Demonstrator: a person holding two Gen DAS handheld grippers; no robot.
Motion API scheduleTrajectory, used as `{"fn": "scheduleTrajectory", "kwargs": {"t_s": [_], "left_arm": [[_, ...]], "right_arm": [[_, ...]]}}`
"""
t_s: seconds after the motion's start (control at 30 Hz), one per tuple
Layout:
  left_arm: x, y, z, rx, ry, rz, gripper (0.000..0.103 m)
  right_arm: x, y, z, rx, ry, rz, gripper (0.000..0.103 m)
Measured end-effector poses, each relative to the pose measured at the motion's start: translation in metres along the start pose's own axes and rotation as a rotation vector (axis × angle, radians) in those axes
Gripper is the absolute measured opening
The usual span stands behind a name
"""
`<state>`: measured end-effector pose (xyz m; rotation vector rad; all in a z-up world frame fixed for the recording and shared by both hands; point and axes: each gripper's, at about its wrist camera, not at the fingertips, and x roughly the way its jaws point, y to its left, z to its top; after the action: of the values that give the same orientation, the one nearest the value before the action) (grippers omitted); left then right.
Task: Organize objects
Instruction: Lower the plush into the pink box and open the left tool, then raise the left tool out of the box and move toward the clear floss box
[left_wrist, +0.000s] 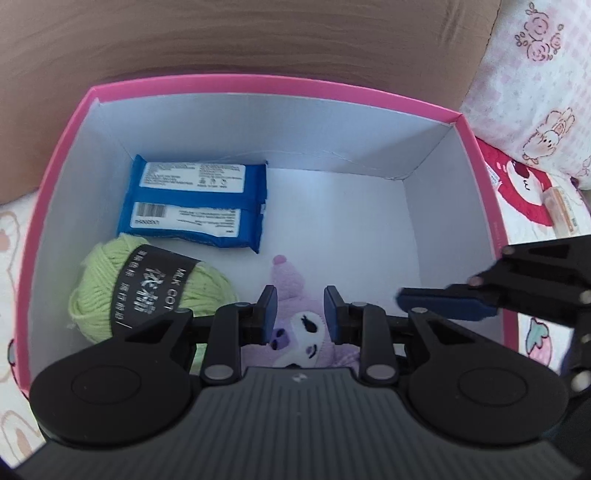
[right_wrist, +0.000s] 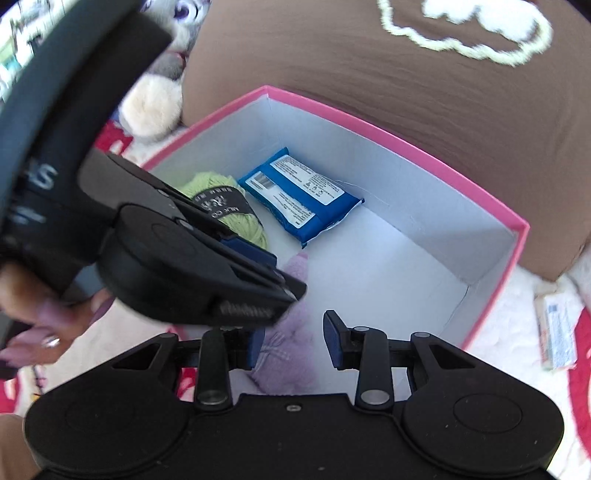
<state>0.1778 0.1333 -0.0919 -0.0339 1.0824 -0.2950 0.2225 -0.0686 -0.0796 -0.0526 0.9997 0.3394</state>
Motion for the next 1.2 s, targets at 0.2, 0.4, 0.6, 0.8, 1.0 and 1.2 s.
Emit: {"fn": "scheduleTrajectory", "kwargs": {"t_s": [0.2,0.4,0.6,0.8,1.0,1.2], "left_arm": [[-0.027,-0.002,-0.008,-0.029,-0.033,-0.026,0.027],[-0.065,-0.015,-0.015,-0.016,-0.069,-0.031,0.027],[-0.101,-0.029,-0.017,-0.001,-0.083,-0.049,0.027],[-0.126,-0.041,-0.020,0.014,-0.060,-0.043,0.030],[-0.146,-0.064,-0.027,0.064,-0.035,-0.040,0.040],[-0.165,-0.085,-0.033,0.088,-0.025,-0.083,0.045]], "right_arm": [[-0.030,-0.015,-0.017,0.088,-0.046,0.103,0.040],[-0.052,-0.010,-0.025,0.072,-0.056,0.083,0.040],[-0.085,-0.003,-0.029,0.036,-0.083,0.043,0.042],[-0.124,0.006,-0.032,0.011,-0.109,0.017,0.044],[-0.162,0.007,-0.045,-0.005,-0.118,-0.028,0.045],[-0.198,0.003,-0.062,-0.018,-0.126,-0.073,0.047]]}}
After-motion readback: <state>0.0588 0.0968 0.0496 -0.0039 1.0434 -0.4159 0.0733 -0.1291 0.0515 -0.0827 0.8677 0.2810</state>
